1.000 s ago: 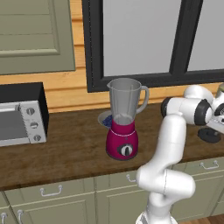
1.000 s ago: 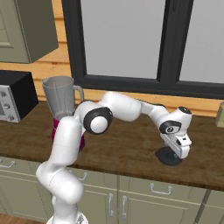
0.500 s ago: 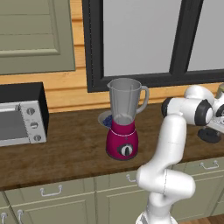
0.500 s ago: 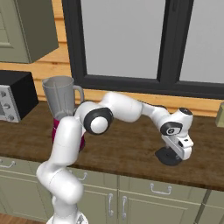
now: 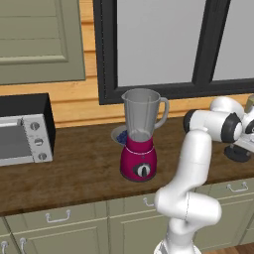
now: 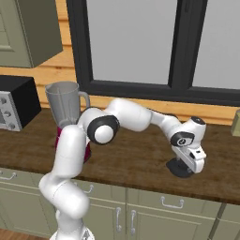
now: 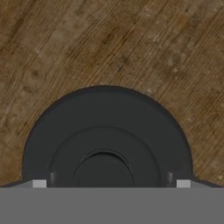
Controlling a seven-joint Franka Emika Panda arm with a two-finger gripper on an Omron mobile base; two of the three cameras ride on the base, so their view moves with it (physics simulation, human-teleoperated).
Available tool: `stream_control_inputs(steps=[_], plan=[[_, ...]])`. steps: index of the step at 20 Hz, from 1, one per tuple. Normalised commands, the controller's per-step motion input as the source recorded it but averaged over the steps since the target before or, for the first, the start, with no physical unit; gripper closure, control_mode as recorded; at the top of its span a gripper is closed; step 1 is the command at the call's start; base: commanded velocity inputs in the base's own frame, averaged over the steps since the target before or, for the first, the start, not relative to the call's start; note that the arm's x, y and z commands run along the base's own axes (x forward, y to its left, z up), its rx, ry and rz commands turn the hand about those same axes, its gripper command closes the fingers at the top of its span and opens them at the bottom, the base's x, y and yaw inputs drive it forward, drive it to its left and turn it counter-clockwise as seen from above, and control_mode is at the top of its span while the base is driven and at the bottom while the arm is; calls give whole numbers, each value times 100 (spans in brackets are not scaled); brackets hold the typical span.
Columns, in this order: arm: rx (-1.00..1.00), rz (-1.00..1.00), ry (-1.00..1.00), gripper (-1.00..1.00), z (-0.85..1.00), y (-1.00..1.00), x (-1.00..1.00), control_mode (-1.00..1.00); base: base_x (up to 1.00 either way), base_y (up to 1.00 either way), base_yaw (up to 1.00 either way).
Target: Close the lid blender by securely placing the lid on top.
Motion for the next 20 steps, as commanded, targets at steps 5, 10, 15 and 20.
stream_control_inputs(steps=[5, 10, 15, 20], plan=[[0, 0, 0, 100, -14, 9, -8, -100, 0, 0, 0], [0, 0, 0, 100, -2, 2, 0, -100, 0, 0, 0], [0, 0, 0, 100, 0, 0, 0, -100, 0, 0, 0], [0, 0, 0, 100, 1, 0, 0, -100, 0, 0, 0]])
